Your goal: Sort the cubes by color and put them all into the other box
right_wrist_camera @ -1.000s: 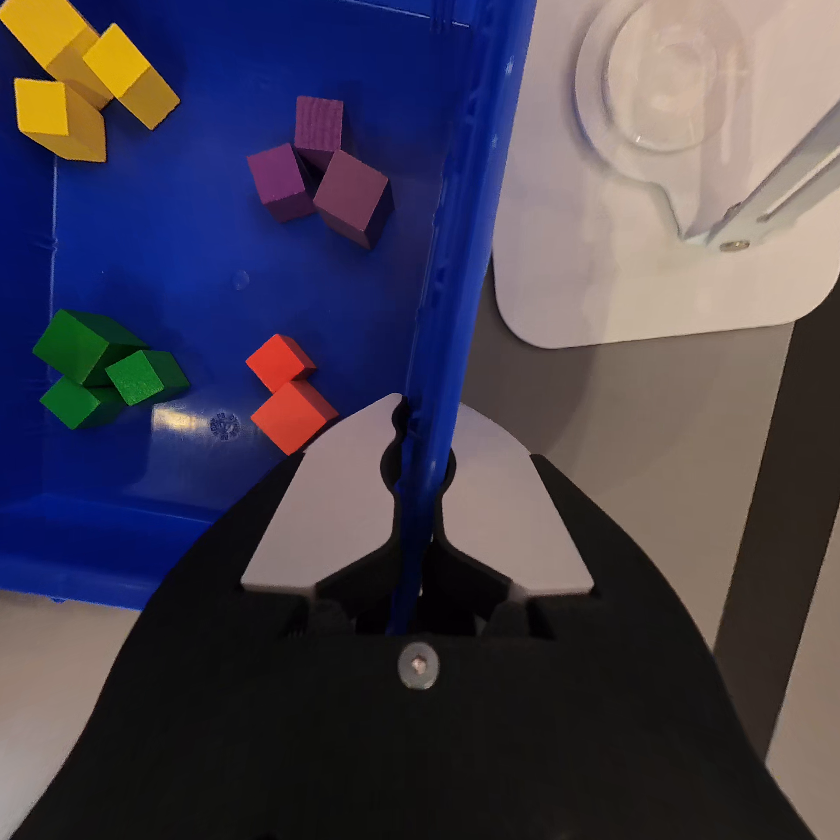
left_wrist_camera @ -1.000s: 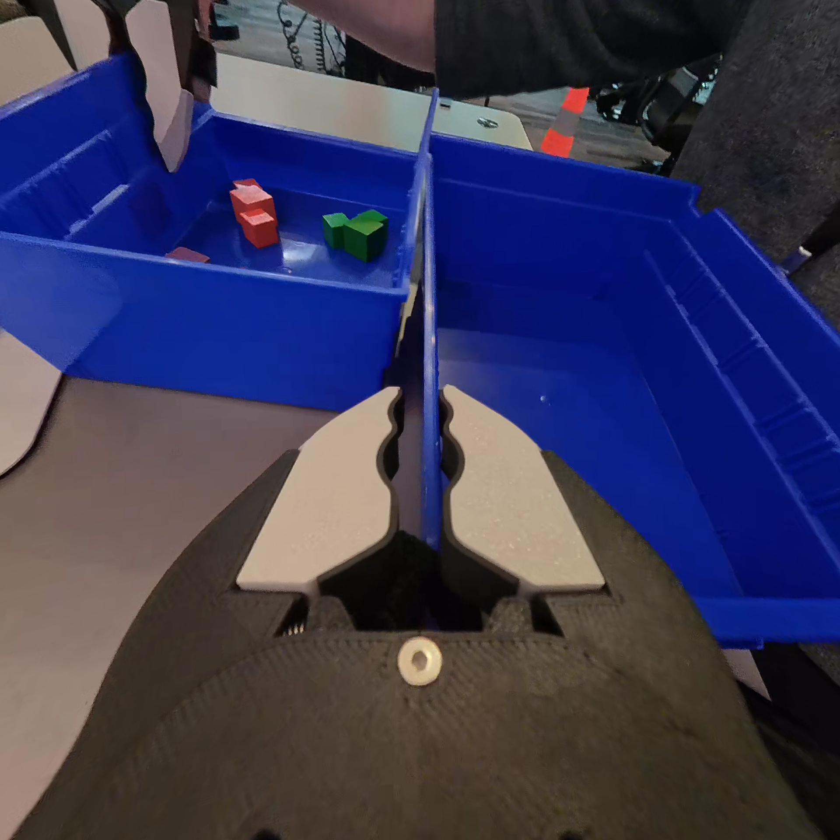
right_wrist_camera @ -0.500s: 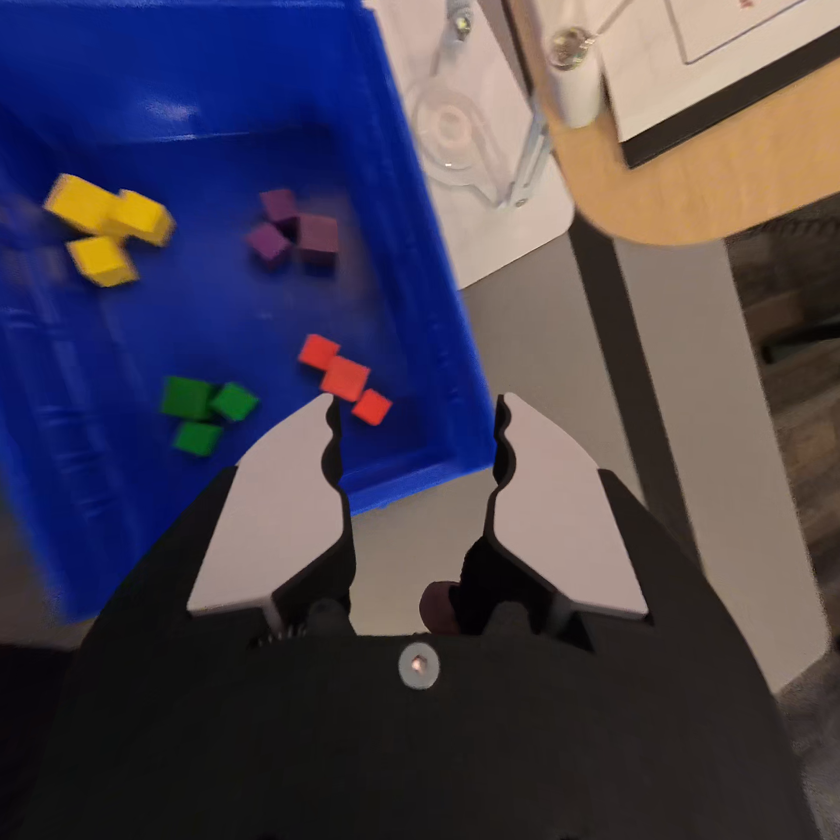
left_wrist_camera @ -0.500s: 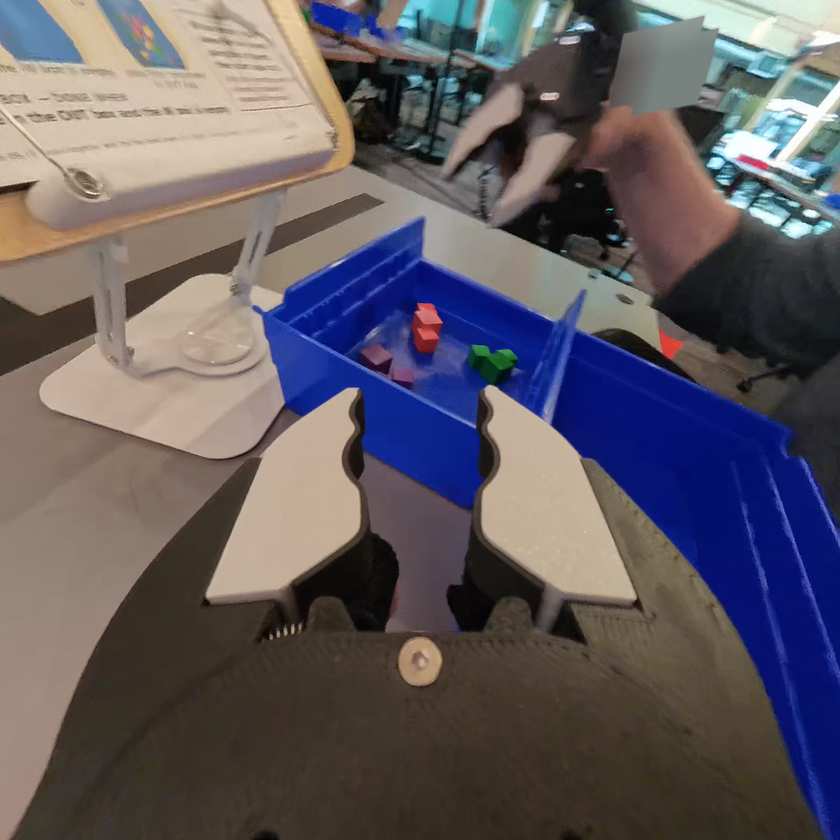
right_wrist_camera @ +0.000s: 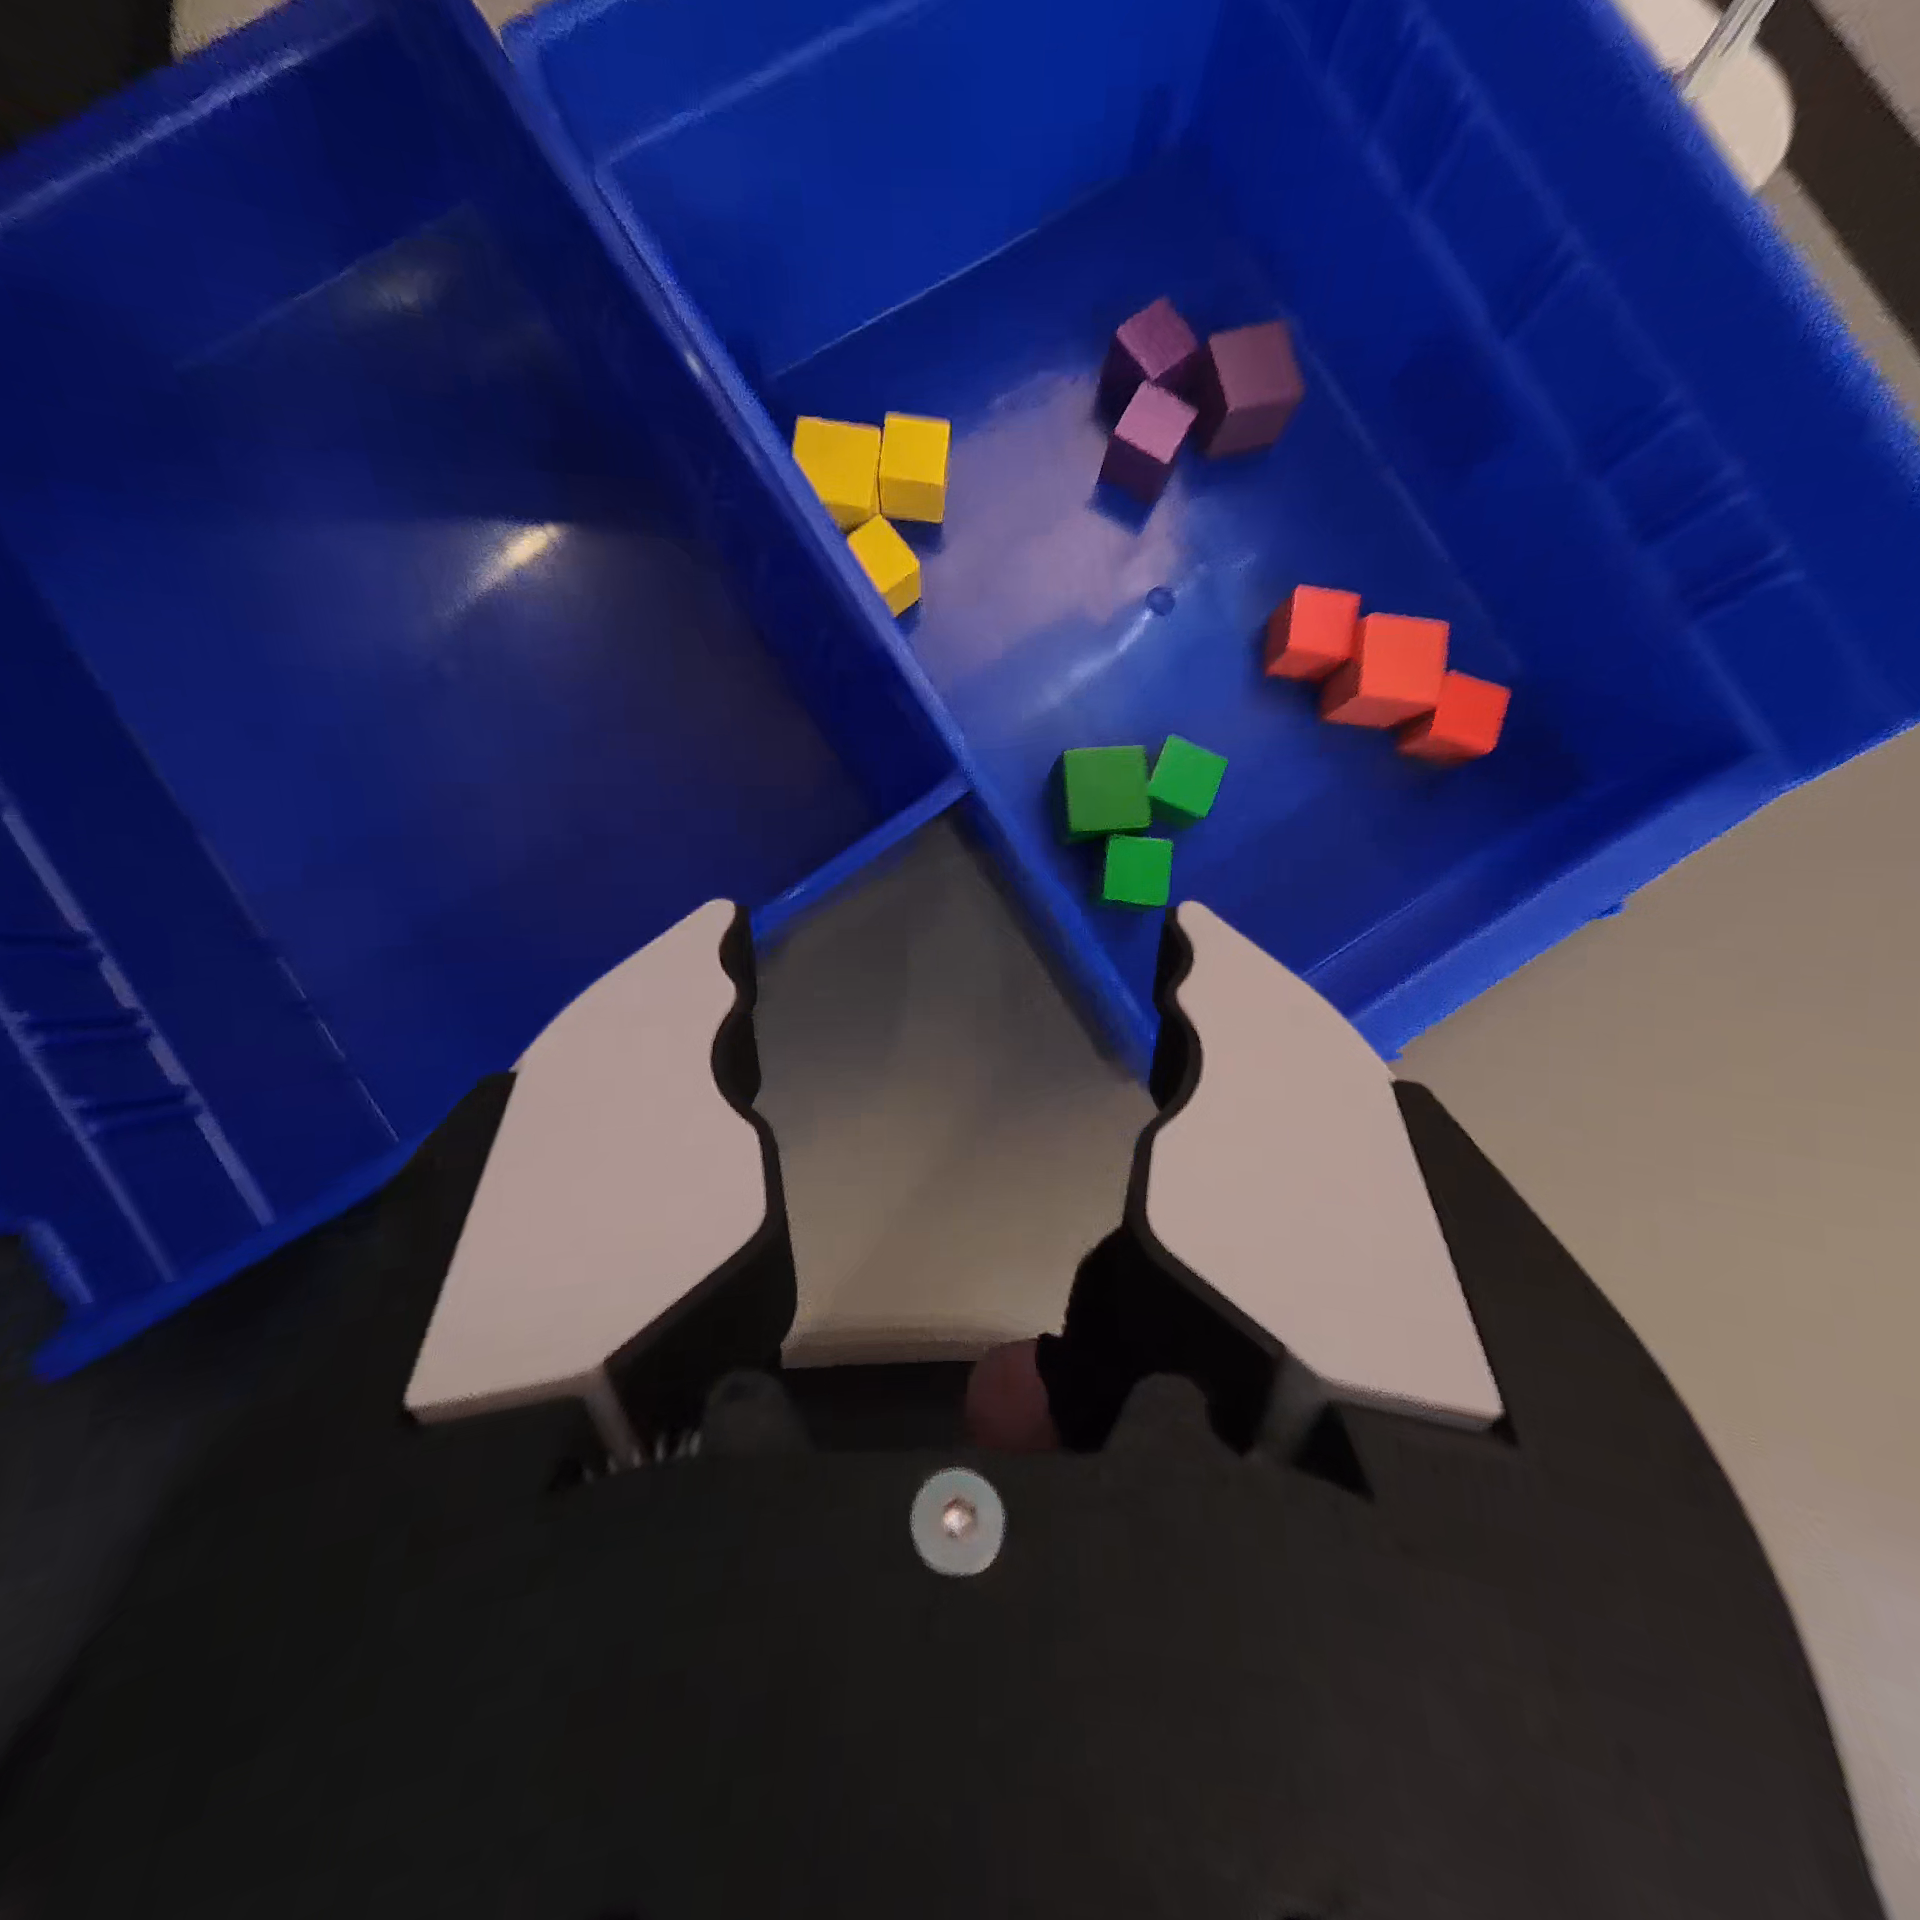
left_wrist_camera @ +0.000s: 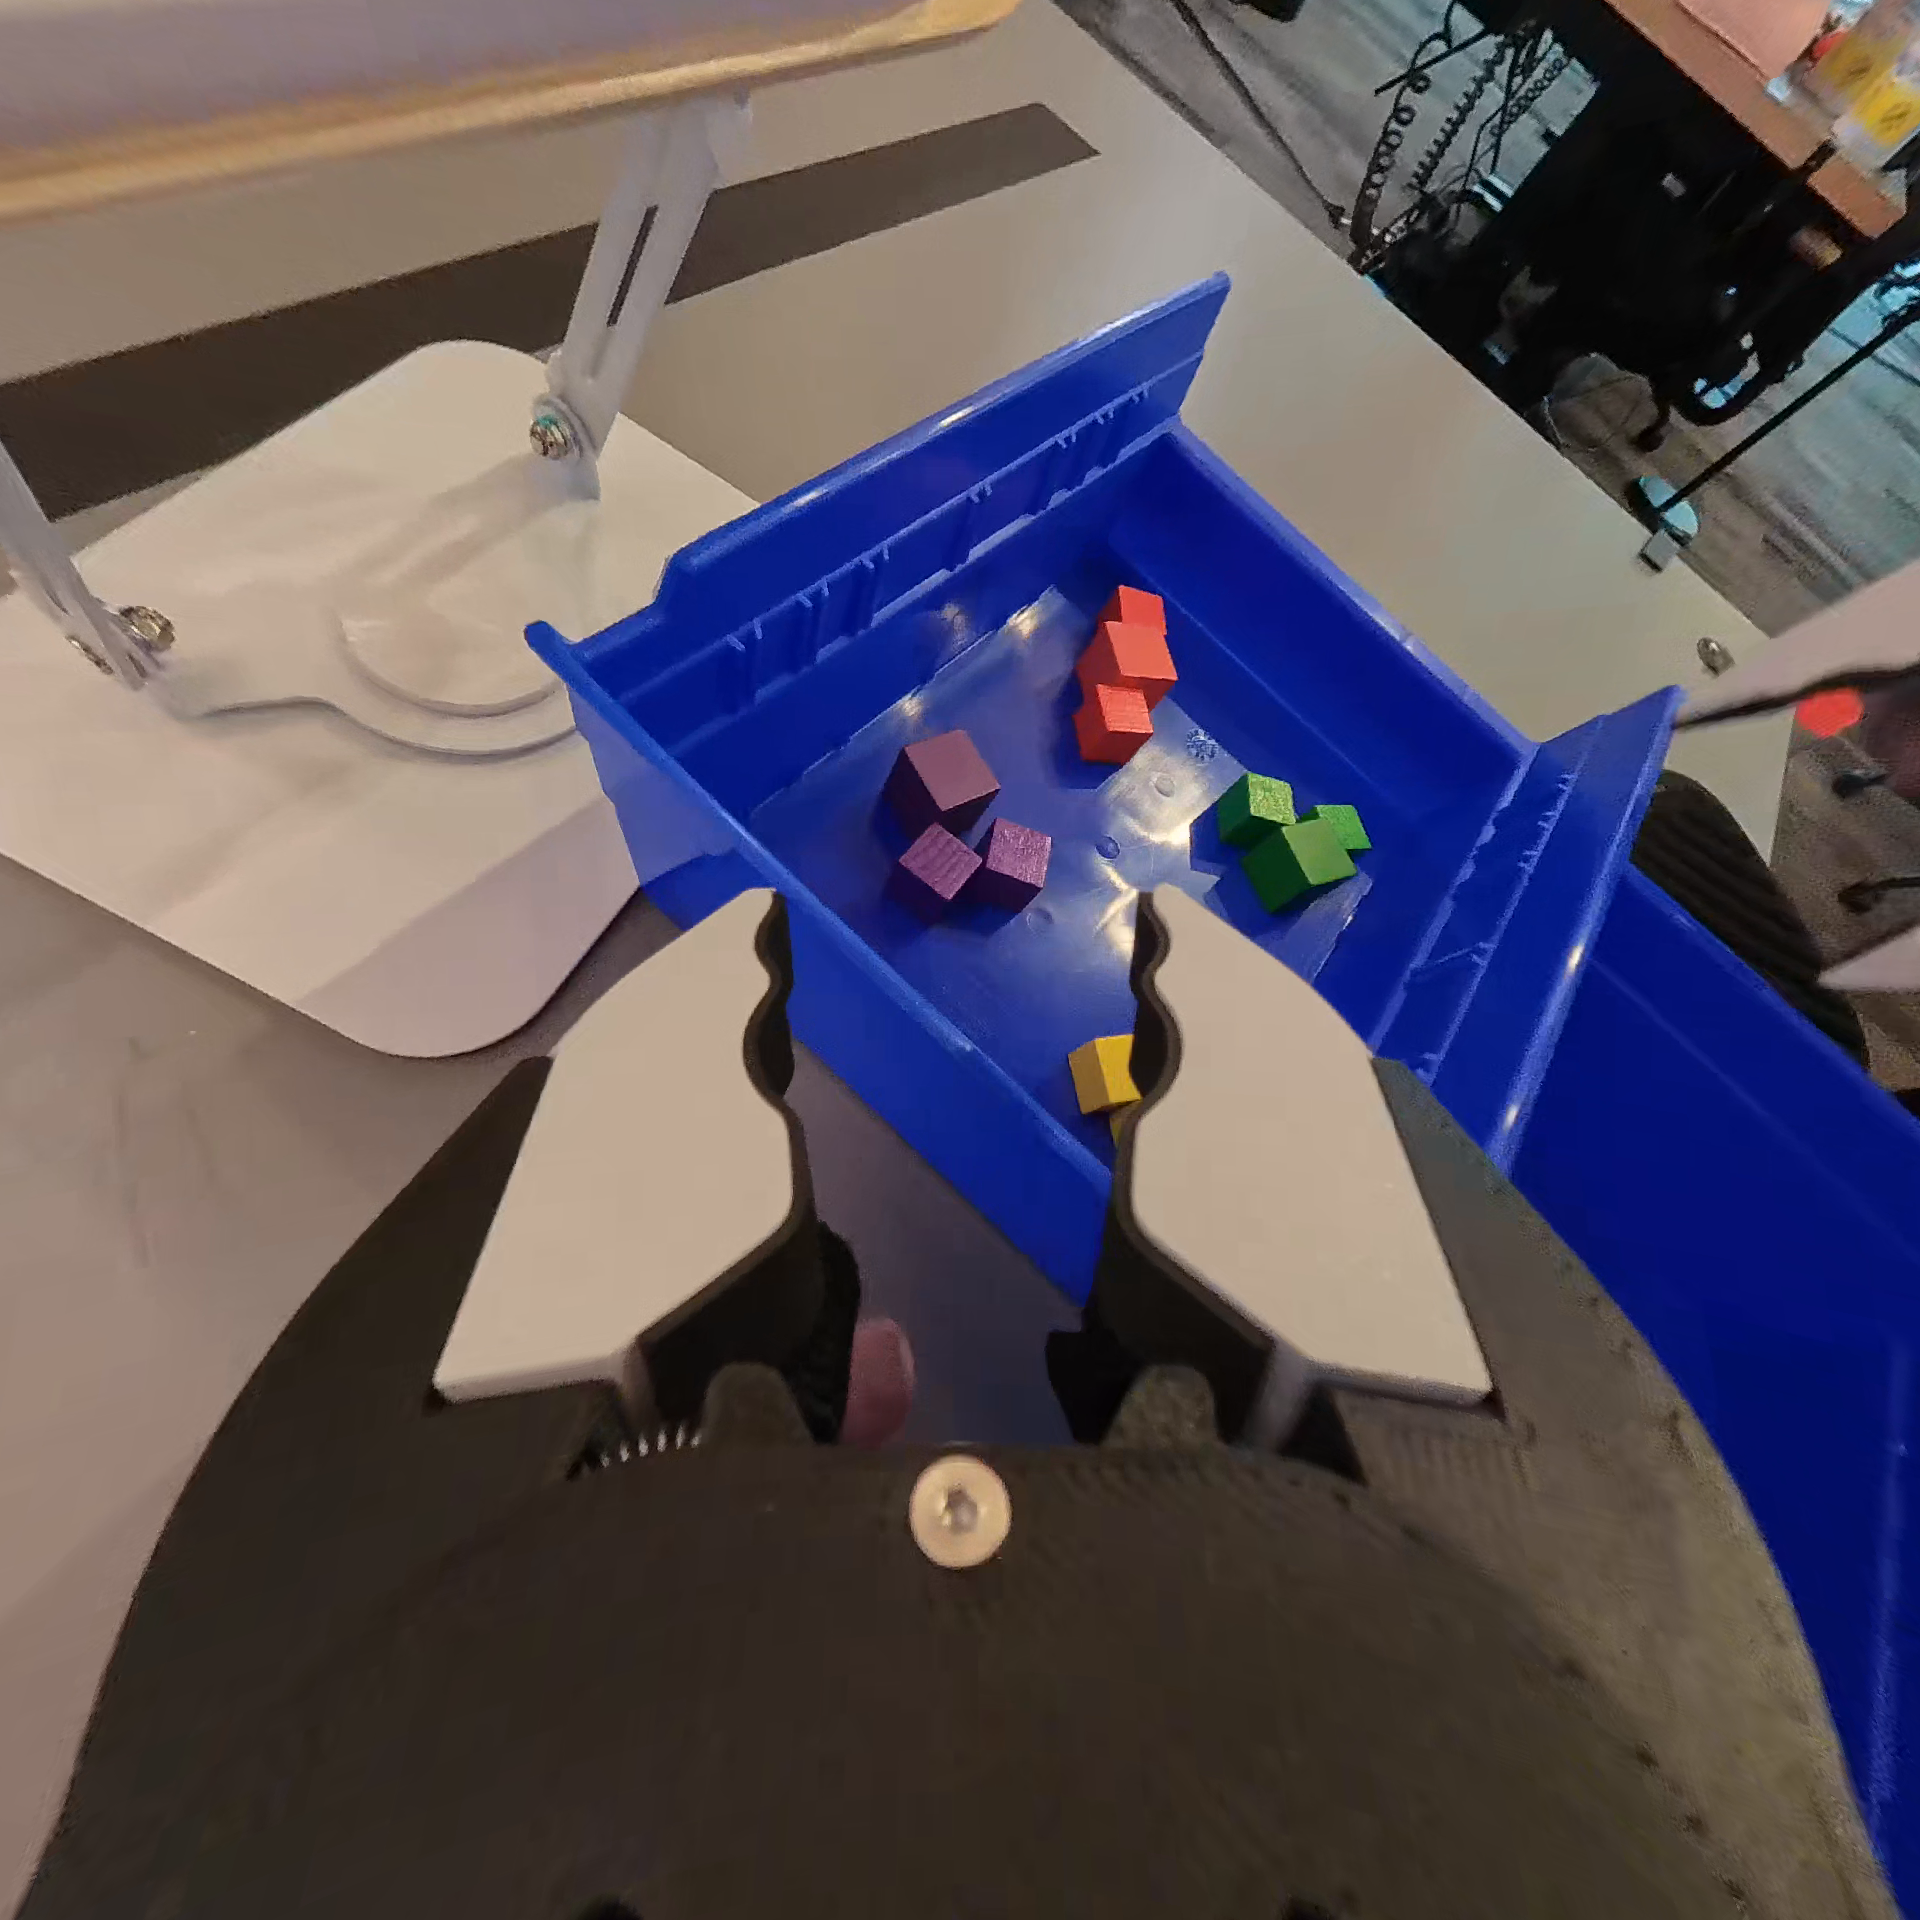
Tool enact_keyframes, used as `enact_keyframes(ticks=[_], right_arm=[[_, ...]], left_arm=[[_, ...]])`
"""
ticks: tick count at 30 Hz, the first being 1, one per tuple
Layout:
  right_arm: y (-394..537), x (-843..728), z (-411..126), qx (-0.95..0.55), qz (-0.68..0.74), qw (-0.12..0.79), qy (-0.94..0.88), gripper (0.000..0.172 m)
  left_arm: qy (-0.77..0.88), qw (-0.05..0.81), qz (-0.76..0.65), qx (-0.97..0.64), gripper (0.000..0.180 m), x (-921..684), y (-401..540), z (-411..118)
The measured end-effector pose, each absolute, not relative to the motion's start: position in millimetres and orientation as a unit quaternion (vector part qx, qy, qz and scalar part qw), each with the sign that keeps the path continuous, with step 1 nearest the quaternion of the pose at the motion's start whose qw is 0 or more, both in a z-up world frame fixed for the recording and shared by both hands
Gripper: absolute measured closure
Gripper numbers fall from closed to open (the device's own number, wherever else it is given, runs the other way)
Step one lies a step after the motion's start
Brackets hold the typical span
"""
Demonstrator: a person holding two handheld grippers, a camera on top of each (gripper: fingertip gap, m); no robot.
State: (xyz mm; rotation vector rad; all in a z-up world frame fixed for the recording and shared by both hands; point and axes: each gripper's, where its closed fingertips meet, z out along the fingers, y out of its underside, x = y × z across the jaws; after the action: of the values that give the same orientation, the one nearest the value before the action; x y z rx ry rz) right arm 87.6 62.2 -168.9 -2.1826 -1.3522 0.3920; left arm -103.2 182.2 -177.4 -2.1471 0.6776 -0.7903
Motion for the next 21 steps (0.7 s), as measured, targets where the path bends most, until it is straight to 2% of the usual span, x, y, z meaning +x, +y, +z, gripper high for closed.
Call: enact_keyframes(ticks=[5,7,12,18,21], right_arm=[[48.2,80.2,-184.3,-0.82,0.138,0.27,-0.486,0.088],[54.1,79.5,-178.8,-0.823,0.12,0.294,-0.471,0.099],[43.2,84.0,-195.1,-0.838,0.105,0.258,-0.469,0.093],[23.9,71.4,-214.6,-0.842,0.139,0.221,-0.473,0.096],[20.9,62.2,-214.3,-0.837,0.161,0.219,-0.475,0.11]], left_arm=[[0.277,0.347,-0.278,-0.852,0.122,-99.5,183.0,-194.7],[0.278,0.335,-0.272,-0.858,0.127,-101.2,184.2,-198.1],[0.286,0.3,-0.27,-0.869,0.128,-99.6,183.4,-207.2],[0.296,0.288,-0.269,-0.87,0.125,-96.1,183.7,-207.8],[0.282,0.282,-0.29,-0.87,0.122,-93.0,184.8,-206.4]])
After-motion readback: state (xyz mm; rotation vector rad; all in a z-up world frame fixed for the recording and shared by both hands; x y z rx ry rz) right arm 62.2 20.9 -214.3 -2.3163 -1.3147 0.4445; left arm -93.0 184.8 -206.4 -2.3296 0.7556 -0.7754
